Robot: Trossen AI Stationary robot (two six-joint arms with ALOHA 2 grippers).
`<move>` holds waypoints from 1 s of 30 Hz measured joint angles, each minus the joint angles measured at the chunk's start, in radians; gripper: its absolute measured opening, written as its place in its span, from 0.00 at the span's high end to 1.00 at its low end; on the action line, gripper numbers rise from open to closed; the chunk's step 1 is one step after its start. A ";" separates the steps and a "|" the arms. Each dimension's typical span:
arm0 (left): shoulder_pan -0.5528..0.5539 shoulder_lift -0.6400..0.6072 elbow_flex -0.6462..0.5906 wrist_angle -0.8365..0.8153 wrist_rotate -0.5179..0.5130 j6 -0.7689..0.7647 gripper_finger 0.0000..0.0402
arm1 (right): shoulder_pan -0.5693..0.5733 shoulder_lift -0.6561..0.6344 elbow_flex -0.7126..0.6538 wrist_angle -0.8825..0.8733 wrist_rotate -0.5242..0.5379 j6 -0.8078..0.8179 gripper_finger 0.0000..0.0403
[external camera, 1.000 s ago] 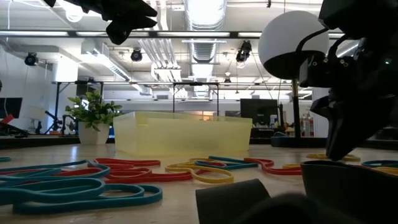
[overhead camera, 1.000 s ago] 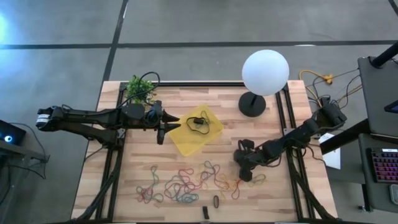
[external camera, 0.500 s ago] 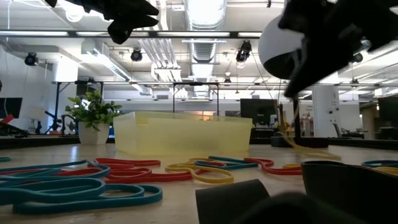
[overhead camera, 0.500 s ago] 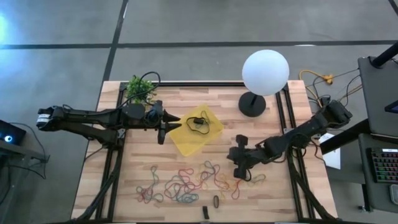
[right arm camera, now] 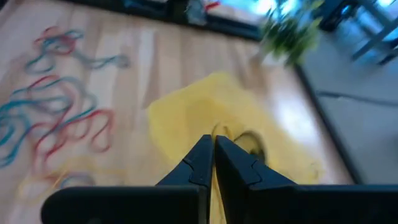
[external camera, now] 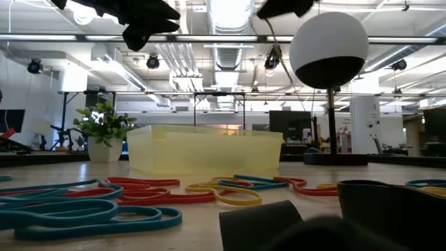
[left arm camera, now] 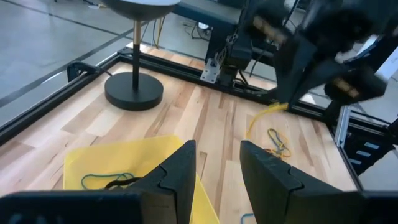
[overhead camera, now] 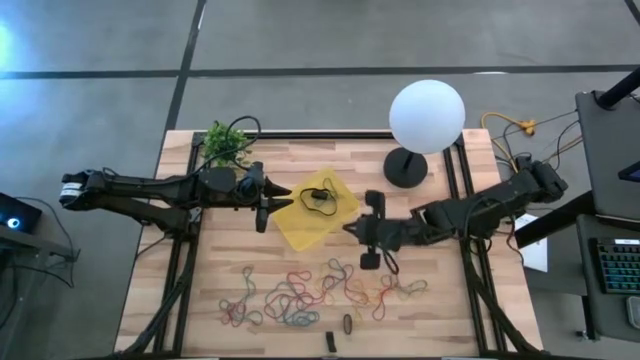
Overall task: Pick and place rubber bands into bin
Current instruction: Put the yellow rubber band into the yellow bin
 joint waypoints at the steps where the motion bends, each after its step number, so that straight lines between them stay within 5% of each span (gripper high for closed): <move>1: 0.000 0.000 0.001 0.003 0.000 0.000 0.73 | -0.014 0.000 0.018 -0.001 0.000 -0.024 0.98; 13: -0.001 -0.006 0.007 0.011 0.000 -0.001 0.73 | -0.239 0.018 0.055 0.043 -0.068 -0.110 0.98; 30: 0.000 -0.010 0.003 0.010 0.003 -0.002 0.73 | -0.393 0.298 0.045 0.141 -0.272 0.017 0.98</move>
